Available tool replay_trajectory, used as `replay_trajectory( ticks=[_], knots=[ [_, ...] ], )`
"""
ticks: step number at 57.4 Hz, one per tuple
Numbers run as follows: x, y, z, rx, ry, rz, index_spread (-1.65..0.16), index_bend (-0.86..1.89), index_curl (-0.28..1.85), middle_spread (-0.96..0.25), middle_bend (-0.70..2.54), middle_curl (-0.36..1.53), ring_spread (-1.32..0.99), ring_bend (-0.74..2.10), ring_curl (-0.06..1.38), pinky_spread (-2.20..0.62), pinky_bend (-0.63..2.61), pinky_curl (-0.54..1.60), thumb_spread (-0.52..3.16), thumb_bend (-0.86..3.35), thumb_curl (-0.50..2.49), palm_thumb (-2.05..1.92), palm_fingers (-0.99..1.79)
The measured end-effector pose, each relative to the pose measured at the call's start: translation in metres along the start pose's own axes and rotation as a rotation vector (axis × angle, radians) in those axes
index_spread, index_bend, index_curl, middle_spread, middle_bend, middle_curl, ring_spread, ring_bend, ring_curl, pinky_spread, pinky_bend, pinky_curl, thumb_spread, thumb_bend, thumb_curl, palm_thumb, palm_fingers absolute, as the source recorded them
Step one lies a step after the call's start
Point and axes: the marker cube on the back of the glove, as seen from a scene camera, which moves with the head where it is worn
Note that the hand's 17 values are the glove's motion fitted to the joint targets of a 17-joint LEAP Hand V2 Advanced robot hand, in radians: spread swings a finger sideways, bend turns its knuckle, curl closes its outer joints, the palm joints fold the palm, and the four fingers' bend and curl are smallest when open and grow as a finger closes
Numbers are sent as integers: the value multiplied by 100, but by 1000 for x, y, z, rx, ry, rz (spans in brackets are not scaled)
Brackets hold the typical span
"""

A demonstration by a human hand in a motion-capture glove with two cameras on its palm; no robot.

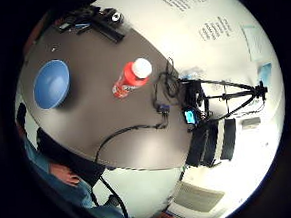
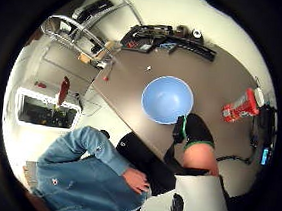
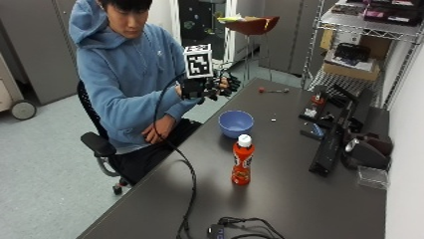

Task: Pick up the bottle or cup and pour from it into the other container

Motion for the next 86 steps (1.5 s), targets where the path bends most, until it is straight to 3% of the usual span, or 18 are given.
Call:
replay_trajectory(
  ticks=[42,71,86],
  knots=[
    [120,57,17,132,-292,227,-36,13,22,7,19,29,13,39,27,24,51,35,96,-4,47,69,7],
    [196,55,76,333,-820,320,-36,13,21,9,20,31,13,44,29,24,51,35,92,-4,42,64,8],
    [196,31,117,410,-1036,339,-34,14,21,10,19,31,13,45,29,25,50,35,91,-3,40,62,12]
  ],
)
